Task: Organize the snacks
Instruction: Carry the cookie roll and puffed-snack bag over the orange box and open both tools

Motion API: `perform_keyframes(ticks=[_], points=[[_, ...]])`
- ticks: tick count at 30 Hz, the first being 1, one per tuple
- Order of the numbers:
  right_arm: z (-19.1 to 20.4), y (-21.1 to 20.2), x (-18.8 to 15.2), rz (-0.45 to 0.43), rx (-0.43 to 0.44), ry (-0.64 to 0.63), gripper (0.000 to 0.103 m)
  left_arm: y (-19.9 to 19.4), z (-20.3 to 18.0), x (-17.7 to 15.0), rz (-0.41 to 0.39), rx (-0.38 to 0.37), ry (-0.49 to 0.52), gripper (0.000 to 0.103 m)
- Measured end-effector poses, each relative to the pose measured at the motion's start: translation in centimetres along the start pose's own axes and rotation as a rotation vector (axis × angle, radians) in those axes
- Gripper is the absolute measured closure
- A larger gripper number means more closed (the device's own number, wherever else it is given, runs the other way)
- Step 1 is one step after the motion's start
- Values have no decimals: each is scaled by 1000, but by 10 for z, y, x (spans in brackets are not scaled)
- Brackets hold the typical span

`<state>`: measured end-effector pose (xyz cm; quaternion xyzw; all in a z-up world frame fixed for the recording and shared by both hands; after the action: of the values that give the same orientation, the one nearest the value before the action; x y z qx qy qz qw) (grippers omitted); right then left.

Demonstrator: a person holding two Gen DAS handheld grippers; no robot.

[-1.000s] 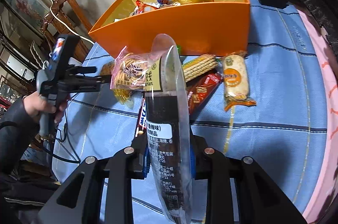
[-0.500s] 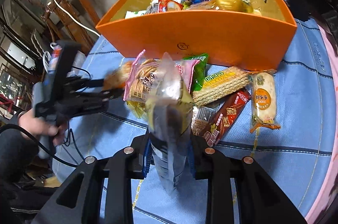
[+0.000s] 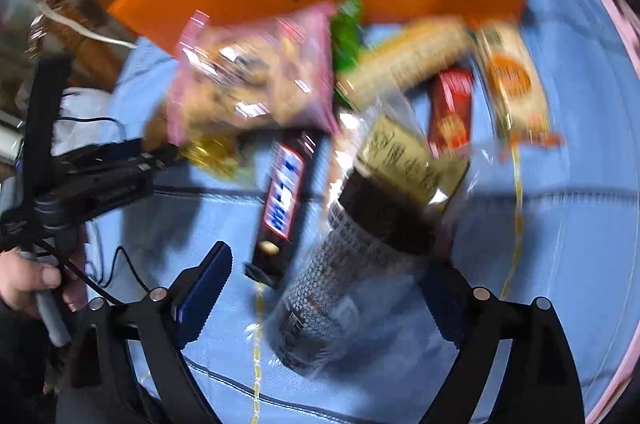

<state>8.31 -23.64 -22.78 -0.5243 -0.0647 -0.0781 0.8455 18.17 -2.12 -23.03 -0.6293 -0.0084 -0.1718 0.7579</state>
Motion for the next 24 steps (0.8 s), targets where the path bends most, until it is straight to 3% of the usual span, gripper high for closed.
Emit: perform_keyframes(ticks=[3,4,5,7,10,16,17,18,20,22,24], points=[[4,7,-8,1,-34,-43,18,2,1,5,2,-8,-10,47],[10,7,-9,-2,-45,-73,47,0,2,4,-3,-18,-10,50],[13,7,-11,4,-33,-78,65,3,5,5,-5,-26,-8,51],[20,0,-9,-11,7,-82,75,-5,8,-8,-12,-48,-19,53],[33,-31,-1,-80,55,-116,75,-25,14,-26,-20,-141,-101,54],[42,-81,17,-186,60,-162,75,-75,44,-27,-102,-177,-188,57],[43,-86,22,-200,62,-167,75,-82,46,-21,-117,-176,-190,62],[44,-93,31,-218,67,-174,75,-92,48,-16,-142,-176,-188,102],[46,-108,46,-255,73,-193,75,-107,48,-4,-157,-202,-195,102],[50,-115,63,-276,71,-208,75,-109,49,5,-185,-164,-176,102],[40,-117,71,-271,60,-208,75,-90,36,9,-160,-116,-135,100]])
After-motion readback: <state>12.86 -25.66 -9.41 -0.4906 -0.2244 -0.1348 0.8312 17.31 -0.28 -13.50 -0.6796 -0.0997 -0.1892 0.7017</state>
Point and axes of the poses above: each gripper's, at about its wrist camera, not at the fingertips, and y roughly the way its jaws point, z to its left, x to its top, the point moved 9 cm from there along y, roughly the way its jaws point, and after that the axes turned 10 degrees about x, right-handed, at the moved point
